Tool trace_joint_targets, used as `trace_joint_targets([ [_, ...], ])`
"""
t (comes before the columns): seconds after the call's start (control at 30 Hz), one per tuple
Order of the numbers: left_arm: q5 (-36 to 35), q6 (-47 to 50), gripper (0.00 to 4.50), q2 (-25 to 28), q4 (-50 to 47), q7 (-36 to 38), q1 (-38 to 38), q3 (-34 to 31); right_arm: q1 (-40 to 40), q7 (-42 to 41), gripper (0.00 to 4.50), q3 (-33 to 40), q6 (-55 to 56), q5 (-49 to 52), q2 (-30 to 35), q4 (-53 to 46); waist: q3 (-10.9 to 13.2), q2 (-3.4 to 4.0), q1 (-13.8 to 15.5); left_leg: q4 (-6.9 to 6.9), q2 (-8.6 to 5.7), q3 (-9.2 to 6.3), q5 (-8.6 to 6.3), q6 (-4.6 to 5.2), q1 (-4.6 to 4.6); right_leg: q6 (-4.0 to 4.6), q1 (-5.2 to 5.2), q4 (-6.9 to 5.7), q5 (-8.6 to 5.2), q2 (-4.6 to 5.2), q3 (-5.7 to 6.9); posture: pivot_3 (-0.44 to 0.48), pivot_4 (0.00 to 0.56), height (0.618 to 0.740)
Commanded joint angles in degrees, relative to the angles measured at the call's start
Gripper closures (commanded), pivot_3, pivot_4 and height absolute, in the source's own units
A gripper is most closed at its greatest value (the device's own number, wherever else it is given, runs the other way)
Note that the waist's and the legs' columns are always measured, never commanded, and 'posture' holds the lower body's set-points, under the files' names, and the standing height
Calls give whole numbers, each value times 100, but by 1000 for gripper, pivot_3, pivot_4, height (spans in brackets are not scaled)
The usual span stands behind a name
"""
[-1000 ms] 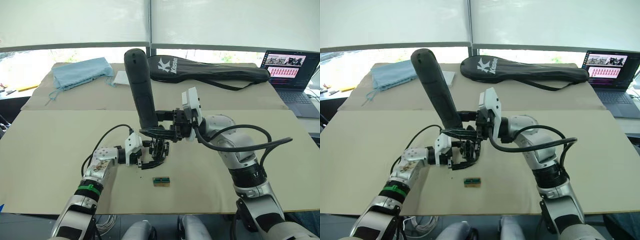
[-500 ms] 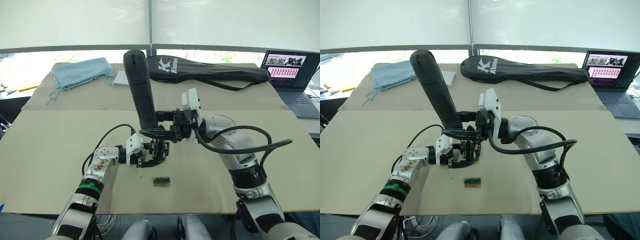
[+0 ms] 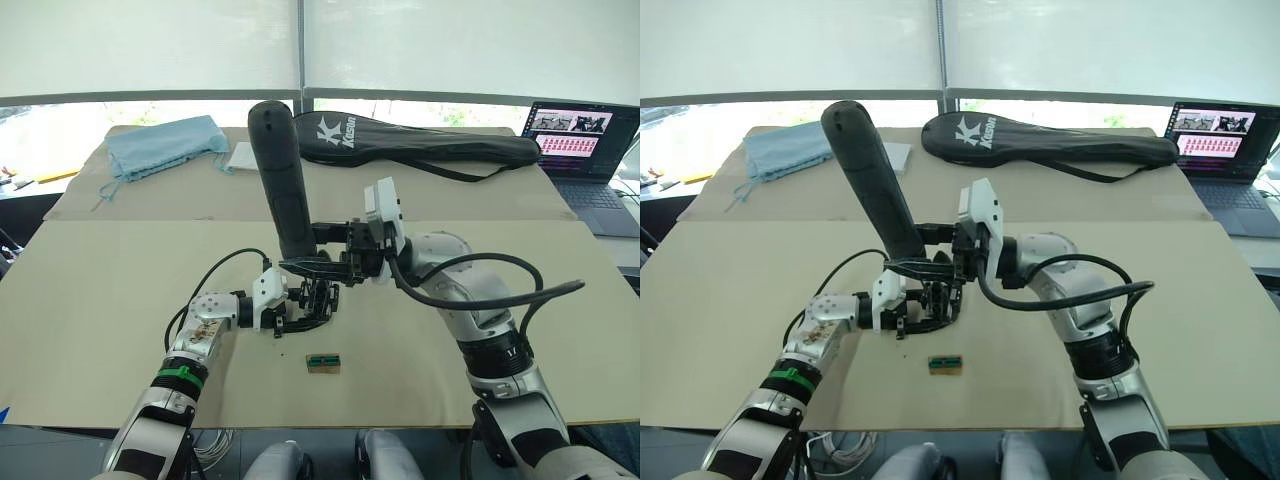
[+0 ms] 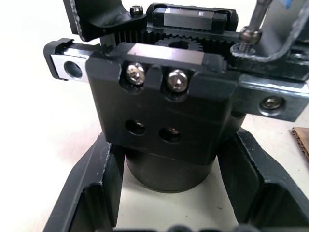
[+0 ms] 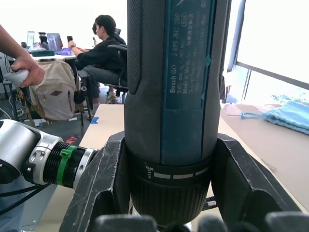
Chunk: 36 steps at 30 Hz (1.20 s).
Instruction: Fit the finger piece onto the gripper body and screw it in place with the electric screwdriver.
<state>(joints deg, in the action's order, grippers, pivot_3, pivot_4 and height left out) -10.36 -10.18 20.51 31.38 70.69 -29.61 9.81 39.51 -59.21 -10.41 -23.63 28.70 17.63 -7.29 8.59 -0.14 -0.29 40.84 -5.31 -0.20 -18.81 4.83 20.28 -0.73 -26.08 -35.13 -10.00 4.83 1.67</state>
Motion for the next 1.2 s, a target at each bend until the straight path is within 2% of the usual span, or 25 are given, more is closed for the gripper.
trace_joint_targets([
  [0.03, 149, 15, 2217, -35, 91, -12, 51, 132, -150, 42, 2579, -89, 65, -161, 0, 185, -2, 0, 0, 0, 0, 0, 0, 0, 0, 0, 0, 0, 0, 0, 0, 0, 150, 740],
  [1.2, 175, 63, 2217, -34, 161, 6, -7, 111, -588, 386, 2579, -313, -20, -372, 46, 572, -154, -3, -3, -7, 0, -9, -1, 2, -9, 0, 5, 5, 0, 0, -29, 0, 150, 740],
])
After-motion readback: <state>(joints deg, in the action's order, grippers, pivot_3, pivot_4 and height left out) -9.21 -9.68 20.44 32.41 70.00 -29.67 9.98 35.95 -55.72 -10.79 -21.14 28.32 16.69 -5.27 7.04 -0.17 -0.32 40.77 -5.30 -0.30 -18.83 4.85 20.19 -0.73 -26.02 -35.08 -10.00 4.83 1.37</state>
